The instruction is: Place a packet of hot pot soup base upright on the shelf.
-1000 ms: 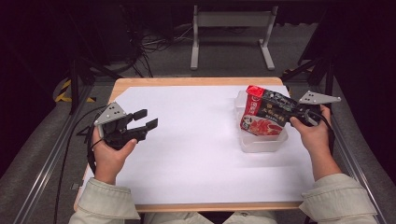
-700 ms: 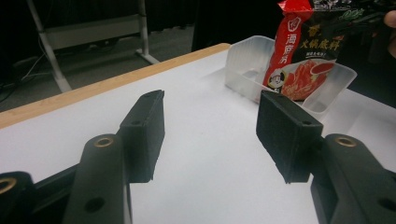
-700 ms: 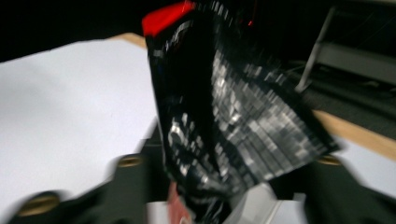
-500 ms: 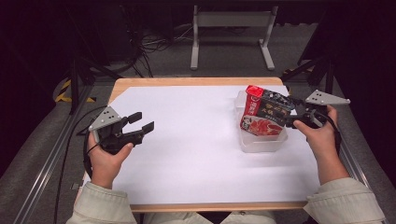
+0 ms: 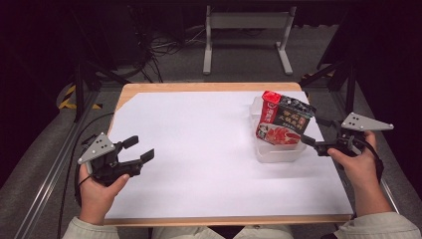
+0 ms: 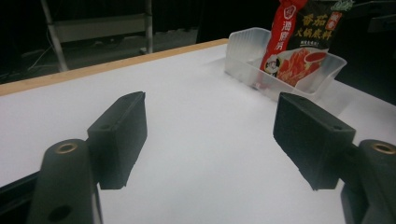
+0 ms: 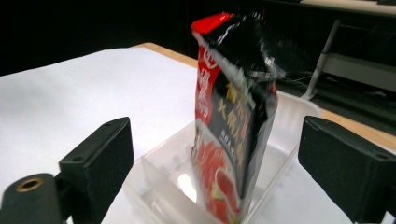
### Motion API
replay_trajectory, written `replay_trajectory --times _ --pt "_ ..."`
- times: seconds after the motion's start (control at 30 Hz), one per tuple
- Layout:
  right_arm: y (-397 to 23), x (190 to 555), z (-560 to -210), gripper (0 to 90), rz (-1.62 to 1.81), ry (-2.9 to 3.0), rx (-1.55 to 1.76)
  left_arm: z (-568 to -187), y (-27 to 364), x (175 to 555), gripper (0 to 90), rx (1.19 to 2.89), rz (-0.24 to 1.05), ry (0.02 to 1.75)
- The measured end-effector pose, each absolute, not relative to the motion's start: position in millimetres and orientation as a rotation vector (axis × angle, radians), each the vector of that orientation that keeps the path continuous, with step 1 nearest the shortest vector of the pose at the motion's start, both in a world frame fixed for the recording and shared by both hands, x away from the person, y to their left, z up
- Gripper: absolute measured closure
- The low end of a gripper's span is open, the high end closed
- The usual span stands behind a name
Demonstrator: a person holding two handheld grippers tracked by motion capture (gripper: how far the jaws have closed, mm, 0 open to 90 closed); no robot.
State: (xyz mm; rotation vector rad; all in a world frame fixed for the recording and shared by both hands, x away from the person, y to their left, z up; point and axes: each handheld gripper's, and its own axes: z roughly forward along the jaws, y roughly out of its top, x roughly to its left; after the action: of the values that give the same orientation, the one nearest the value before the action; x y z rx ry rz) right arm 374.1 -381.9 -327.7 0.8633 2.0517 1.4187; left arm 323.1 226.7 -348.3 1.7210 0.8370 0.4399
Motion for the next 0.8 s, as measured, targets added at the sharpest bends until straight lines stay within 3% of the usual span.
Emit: replay_trajectory --times 0.8 --pt "-395 350 -403 6.3 1.425 2.131 0.901 -400 242 323 15.2 1.702 0.396 0.826"
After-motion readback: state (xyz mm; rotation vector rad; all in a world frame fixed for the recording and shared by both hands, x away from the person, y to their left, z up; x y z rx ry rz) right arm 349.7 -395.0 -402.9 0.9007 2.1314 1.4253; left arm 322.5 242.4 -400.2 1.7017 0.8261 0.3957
